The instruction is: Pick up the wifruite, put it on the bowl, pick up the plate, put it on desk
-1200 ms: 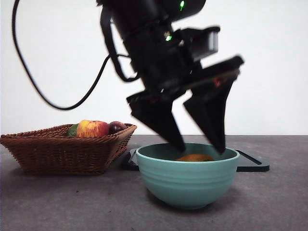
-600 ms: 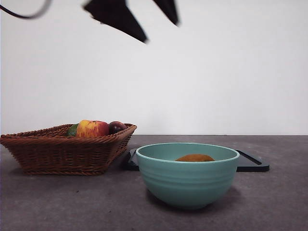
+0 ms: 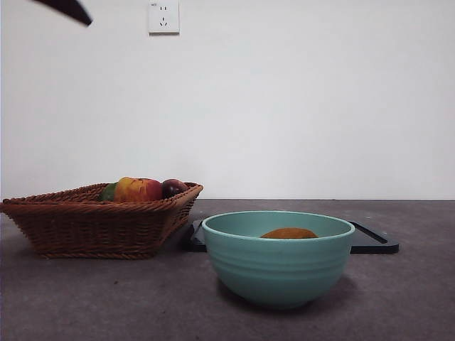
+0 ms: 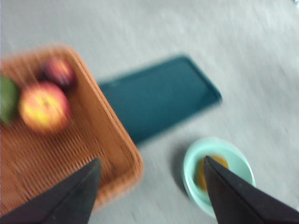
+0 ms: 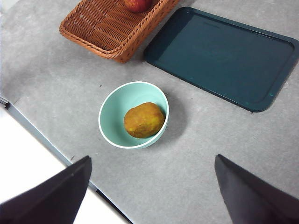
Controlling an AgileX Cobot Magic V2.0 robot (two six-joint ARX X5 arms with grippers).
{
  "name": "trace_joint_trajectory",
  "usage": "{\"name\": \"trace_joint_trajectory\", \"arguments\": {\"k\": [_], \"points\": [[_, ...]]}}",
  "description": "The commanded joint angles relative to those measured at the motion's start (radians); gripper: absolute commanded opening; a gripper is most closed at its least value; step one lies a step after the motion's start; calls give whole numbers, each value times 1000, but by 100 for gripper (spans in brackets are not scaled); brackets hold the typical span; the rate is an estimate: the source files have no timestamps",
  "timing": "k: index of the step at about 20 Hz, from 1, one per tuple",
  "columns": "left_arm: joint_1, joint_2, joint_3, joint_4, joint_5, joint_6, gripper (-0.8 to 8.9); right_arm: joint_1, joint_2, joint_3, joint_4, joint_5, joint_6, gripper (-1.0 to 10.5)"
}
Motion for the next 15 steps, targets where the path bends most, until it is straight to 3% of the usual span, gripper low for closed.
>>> {"name": "trace_joint_trajectory", "arguments": {"k": [1, 6, 9, 15], "points": [[-3, -50, -83, 5, 85, -2, 352, 3, 4, 19, 10, 1, -5, 422], [-4, -136, -227, -39, 232, 8, 349, 3, 4, 19, 17, 1, -5, 422], [-5, -141, -239, -129, 389, 78, 348, 3, 4, 19, 17, 0, -5, 422], [-5, -141, -239, -151, 404, 92, 344, 3, 4, 17, 17, 0, -3, 422]]}}
